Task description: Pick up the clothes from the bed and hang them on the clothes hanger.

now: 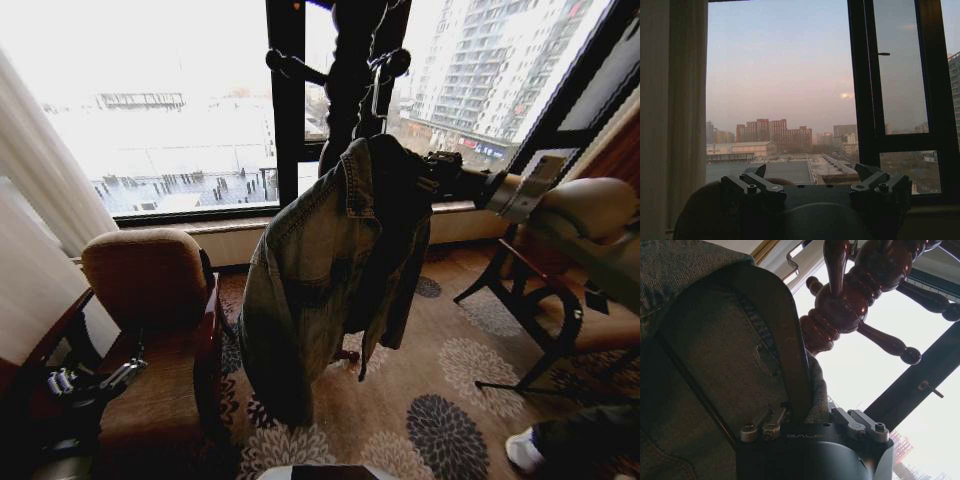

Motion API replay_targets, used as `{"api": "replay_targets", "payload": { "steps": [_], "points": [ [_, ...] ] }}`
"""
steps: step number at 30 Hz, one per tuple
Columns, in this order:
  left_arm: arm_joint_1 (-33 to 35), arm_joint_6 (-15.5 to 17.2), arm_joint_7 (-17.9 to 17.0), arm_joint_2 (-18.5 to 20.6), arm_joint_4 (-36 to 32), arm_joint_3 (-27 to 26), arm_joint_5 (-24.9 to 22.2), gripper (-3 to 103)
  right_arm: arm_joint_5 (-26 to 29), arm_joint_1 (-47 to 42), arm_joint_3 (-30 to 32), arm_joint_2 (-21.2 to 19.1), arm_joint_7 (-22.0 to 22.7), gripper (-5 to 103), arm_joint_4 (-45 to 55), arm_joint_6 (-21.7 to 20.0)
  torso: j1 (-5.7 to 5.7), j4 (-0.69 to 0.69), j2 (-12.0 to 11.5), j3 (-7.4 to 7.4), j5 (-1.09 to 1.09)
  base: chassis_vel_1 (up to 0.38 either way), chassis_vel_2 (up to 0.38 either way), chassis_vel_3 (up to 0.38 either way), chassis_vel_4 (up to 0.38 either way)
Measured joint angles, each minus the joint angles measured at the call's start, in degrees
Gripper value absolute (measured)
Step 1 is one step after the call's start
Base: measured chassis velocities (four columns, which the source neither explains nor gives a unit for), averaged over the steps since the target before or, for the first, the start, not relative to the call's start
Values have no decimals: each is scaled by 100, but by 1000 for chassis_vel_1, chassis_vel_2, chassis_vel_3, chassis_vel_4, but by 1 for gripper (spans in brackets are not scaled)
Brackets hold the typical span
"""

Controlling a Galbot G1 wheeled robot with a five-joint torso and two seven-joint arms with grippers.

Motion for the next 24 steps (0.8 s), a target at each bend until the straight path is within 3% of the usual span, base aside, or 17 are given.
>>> {"api": "replay_targets", "payload": {
  "steps": [4, 8, 10, 11, 12, 15, 18, 22, 24],
  "points": [
    [0, 0, 0, 0, 0, 0, 0, 100, 22, 22, -5, -2, 1, 27, 2, -33, 0, 0, 0, 0, 1, 0, 0, 0, 0],
    [0, 0, 0, 0, 0, 0, 0, 100, 54, 35, -14, -19, 4, 43, 1, -65, 0, -2, 0, 1, 1, 0, 0, 0, 0],
    [0, 0, 0, 0, 0, 0, 0, 100, 66, 35, -17, -32, 4, 43, 22, -82, 0, -2, 0, 1, 2, 0, 0, 0, 0],
    [0, 0, 0, 0, 0, 0, 0, 100, 73, 36, -17, -34, 3, 54, 31, -88, 0, -2, 0, 1, 1, 0, 0, 0, 0],
    [0, 0, 0, 0, 0, 0, 0, 100, 73, 36, -17, -34, 3, 54, 31, -88, 0, -2, 0, 1, 1, 0, 0, 0, 0],
    [0, 0, 0, 0, 0, 0, 0, 100, 85, 73, -29, -20, 2, 71, 47, -109, 0, 0, 0, 1, 1, 0, 0, 0, 0],
    [0, 0, 0, 0, 1, 0, 0, 100, 88, 114, -49, -3, 1, 76, 47, -118, 0, 0, 0, 1, 1, 0, 0, 0, 0],
    [0, 0, 0, 0, 0, 0, 0, 100, 107, 169, -67, 8, 4, 97, 48, -144, 0, 0, 0, 1, 1, 0, 0, 0, 0],
    [0, 0, 0, 0, 0, 0, 0, 100, 114, 174, -70, 11, 8, 99, 56, -155, 0, 0, 0, 1, 1, 0, 0, 0, 0]
  ]
}}
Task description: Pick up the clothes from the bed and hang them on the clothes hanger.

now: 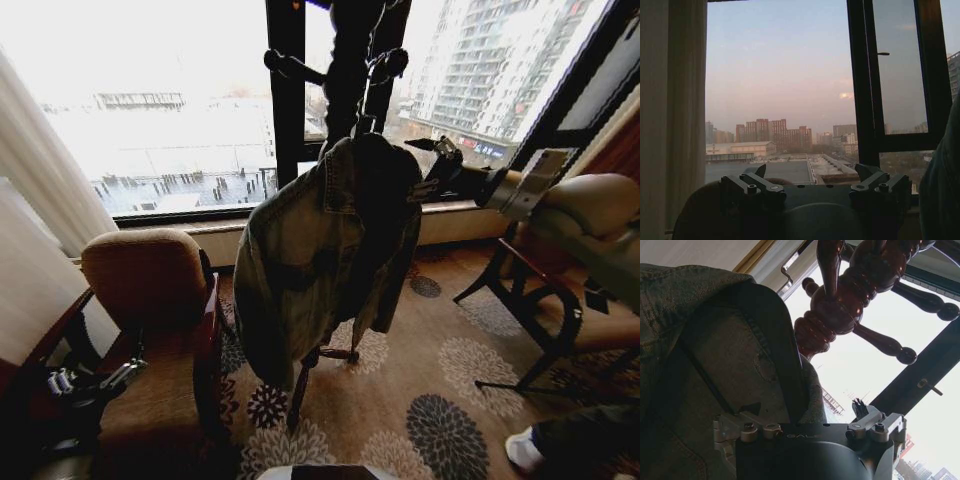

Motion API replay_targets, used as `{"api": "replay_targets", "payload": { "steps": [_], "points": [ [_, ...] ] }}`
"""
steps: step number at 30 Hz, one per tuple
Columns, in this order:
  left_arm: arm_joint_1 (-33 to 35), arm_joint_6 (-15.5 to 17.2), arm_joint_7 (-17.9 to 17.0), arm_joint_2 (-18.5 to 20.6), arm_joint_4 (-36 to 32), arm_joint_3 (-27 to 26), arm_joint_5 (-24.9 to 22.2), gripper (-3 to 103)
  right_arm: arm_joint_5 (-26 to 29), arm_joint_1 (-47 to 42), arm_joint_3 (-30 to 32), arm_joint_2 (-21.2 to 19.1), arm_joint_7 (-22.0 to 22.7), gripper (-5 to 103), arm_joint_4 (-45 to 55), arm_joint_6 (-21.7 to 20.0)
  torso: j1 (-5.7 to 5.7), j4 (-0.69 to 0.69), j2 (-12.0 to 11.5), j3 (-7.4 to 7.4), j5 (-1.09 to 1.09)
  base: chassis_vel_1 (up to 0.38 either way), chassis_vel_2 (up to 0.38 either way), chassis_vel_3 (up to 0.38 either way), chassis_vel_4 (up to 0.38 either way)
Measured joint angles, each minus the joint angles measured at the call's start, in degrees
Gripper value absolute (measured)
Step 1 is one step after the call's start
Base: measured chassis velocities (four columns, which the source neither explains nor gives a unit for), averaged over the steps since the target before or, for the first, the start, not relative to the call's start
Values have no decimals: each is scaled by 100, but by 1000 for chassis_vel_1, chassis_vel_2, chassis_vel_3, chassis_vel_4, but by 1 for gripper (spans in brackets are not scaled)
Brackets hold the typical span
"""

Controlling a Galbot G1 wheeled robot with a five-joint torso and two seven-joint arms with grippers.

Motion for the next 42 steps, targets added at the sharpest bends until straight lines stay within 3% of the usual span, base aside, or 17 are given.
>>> {"api": "replay_targets", "payload": {
  "steps": [23, 42],
  "points": [
    [0, 0, 0, 0, 0, 0, 0, 100, 212, 183, -146, 368, 360, 100, 371, -492, 0, 0, 0, 0, -1, 0, 0, 0, 0],
    [0, 0, 0, 0, 0, 0, 0, 100, 377, -269, 145, -74, 714, 100, 993, -634, 0, 1, 0, 0, 0, 0, 0, 0, 0]
  ]
}}
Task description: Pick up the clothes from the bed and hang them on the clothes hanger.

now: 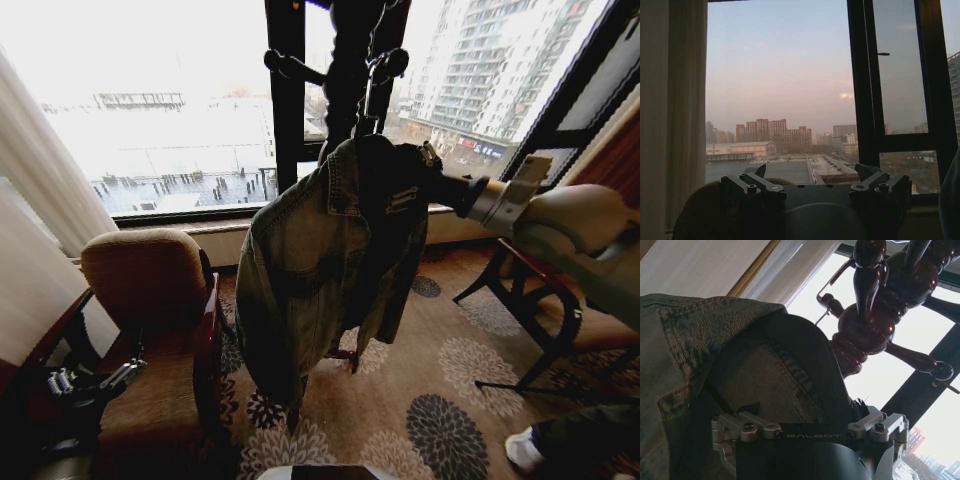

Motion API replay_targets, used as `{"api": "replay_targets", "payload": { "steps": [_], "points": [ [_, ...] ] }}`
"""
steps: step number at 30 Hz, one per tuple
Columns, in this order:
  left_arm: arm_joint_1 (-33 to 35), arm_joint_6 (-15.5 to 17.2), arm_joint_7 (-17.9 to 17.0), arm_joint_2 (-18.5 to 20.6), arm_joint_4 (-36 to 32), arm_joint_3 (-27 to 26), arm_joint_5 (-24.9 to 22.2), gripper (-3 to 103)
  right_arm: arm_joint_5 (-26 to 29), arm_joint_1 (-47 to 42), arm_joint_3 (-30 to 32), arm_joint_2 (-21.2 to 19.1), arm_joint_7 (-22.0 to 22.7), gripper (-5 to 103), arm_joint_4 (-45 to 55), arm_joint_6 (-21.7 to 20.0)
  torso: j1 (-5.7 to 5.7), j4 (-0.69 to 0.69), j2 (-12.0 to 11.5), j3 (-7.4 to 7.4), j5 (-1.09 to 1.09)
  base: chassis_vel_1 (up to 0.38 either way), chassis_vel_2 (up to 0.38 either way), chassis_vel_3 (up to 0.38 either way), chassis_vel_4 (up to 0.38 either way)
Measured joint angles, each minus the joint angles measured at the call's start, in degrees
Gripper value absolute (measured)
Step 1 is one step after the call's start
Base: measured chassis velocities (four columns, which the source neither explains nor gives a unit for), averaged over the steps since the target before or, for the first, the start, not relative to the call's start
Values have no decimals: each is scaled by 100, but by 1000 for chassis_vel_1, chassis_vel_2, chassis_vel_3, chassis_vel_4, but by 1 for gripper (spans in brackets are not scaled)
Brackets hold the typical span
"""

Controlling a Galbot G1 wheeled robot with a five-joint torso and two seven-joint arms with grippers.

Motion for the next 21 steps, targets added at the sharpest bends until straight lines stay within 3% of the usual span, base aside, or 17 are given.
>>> {"api": "replay_targets", "payload": {
  "steps": [13, 21],
  "points": [
    [0, 0, 0, 0, 0, 0, 0, 100, 50, -237, 207, -200, 74, 100, 179, 32, 0, 0, -1, 0, 1, 0, 0, 0, 0],
    [0, 0, 0, 0, 0, 0, 0, 100, 135, -297, 276, -583, 96, 100, 301, 123, 0, -1, 0, 0, 1, 0, 0, 0, 0]
  ]
}}
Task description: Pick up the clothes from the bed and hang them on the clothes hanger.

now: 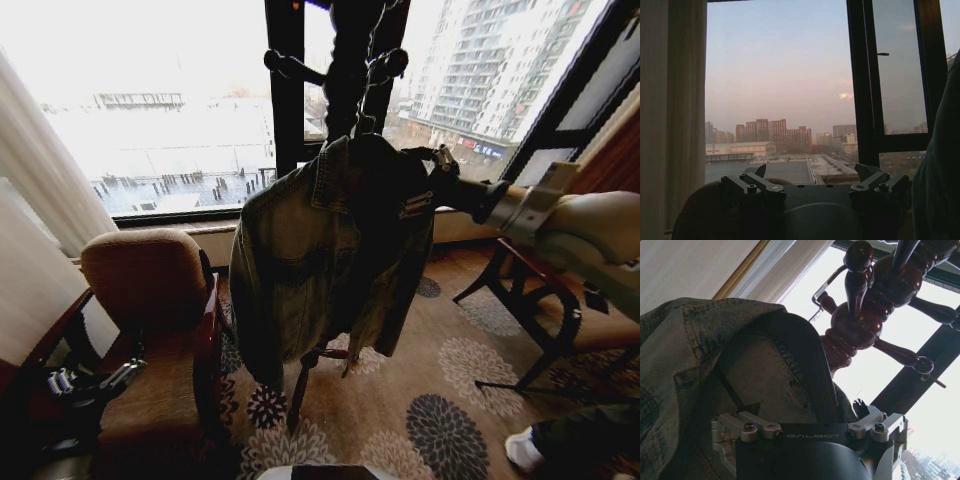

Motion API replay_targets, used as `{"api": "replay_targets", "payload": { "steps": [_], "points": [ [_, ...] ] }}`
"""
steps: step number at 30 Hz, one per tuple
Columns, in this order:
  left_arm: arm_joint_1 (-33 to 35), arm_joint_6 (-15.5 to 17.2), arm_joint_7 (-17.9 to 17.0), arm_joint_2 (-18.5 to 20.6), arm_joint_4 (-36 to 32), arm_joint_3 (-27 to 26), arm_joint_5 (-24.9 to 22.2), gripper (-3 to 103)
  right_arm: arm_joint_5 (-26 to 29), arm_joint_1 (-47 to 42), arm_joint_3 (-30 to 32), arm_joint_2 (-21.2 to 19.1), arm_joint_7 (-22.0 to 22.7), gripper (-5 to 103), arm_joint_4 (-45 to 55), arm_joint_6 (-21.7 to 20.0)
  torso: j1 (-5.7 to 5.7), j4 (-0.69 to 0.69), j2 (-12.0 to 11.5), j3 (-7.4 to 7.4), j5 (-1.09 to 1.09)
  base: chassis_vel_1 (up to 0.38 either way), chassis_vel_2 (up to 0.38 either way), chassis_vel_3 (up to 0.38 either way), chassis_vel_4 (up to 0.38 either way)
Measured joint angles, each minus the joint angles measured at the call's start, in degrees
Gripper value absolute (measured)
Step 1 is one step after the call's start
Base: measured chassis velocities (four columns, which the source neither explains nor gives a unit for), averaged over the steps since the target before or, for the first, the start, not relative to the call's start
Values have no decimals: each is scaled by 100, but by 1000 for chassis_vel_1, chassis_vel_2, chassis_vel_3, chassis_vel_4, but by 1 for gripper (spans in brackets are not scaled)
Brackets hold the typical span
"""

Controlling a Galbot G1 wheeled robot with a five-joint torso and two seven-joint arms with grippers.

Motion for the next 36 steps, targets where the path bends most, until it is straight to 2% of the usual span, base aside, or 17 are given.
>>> {"api": "replay_targets", "payload": {
  "steps": [6, 18, 26, 36],
  "points": [
    [0, 0, 0, 0, 0, 0, 0, 100, 3, -280, 223, -133, 51, 100, 114, 52, 0, 1, 0, 0, -1, 0, 0, 0, 0],
    [0, 0, 0, 0, 0, 0, 0, 100, -36, -361, 207, -180, 127, 100, 181, 86, 0, 2, 0, 0, -1, 0, 0, 0, 0],
    [0, 0, 0, 0, 0, 0, 0, 100, -24, -336, 194, -372, 128, 100, 158, 190, 0, 0, 0, 0, 0, 0, 0, 0, 0],
    [0, 0, 0, 0, 0, 0, 0, 100, -61, -328, 200, -343, 179, 100, 132, 186, 0, 2, 0, 0, -1, 0, 0, 0, 0]
  ]
}}
